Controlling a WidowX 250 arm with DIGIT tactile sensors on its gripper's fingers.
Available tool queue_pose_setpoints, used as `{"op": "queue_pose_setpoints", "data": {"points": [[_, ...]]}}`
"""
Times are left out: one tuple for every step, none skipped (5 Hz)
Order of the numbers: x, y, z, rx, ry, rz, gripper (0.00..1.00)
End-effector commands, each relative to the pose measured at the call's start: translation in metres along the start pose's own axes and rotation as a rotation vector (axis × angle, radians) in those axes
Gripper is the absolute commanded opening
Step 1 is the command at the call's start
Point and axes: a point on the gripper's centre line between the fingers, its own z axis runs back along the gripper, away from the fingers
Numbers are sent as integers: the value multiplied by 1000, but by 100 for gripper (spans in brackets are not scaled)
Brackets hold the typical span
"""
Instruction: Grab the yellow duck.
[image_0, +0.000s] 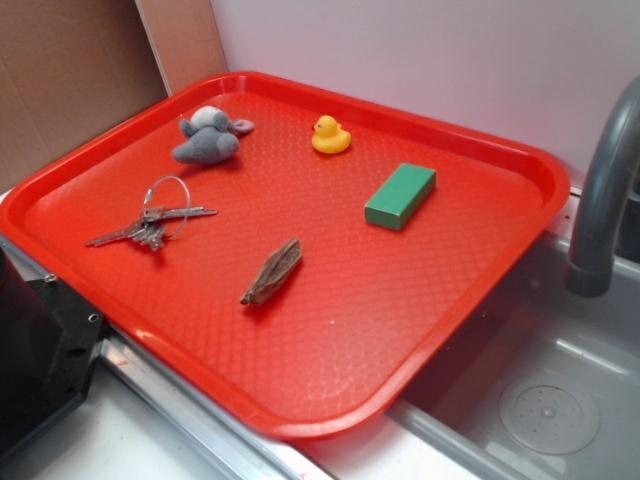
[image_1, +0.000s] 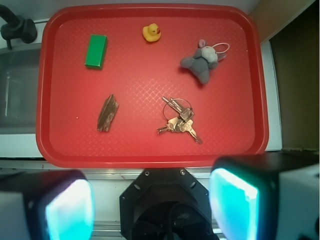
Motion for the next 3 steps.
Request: {"op": "queue_pose_setpoints", "data": {"points": [[0,0,0,0,0,0,100],[50,-12,-1,11,-33,66,100],[101,-11,0,34,-51,102,100]]}}
